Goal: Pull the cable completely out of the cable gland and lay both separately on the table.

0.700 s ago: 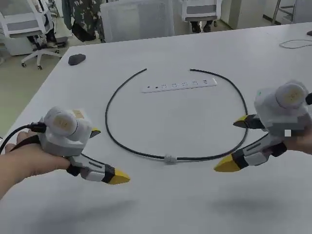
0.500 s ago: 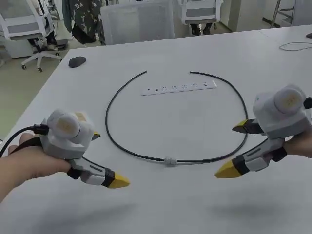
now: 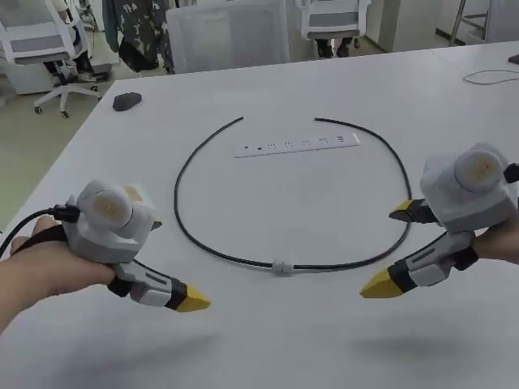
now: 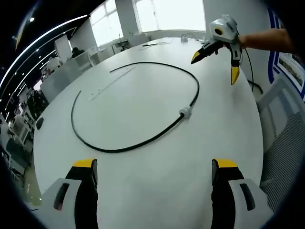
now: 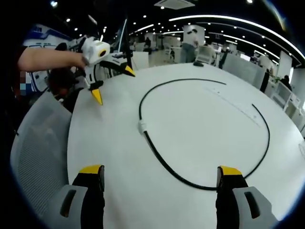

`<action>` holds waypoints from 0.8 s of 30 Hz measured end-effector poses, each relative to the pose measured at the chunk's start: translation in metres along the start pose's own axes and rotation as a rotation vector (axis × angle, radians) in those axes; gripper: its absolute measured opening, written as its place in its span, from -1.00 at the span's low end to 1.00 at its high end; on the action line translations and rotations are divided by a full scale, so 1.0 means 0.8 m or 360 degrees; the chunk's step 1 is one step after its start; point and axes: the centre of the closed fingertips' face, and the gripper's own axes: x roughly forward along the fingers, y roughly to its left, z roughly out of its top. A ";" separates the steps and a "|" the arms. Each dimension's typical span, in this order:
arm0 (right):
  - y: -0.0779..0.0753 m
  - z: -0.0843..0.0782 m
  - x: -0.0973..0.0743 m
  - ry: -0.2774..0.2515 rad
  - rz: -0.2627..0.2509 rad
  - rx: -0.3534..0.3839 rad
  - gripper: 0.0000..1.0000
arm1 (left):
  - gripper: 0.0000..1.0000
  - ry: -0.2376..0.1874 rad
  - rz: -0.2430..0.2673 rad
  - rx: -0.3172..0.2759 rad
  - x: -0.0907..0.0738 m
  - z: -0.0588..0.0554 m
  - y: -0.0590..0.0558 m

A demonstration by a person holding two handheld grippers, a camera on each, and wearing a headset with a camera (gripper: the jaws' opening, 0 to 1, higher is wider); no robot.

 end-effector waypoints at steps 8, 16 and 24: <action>0.006 0.000 0.009 0.0022 0.0029 -0.0015 0.98 | 0.99 0.0006 0.0010 -0.0022 0.000 -0.004 0.006; 0.011 0.008 0.024 0.0021 0.0076 -0.0048 0.84 | 0.99 -0.0097 -0.0065 -0.0059 -0.003 0.013 -0.001; 0.013 0.023 0.038 -0.0017 0.0108 -0.0092 0.78 | 0.92 -0.0057 -0.0035 0.0008 -0.002 0.004 0.002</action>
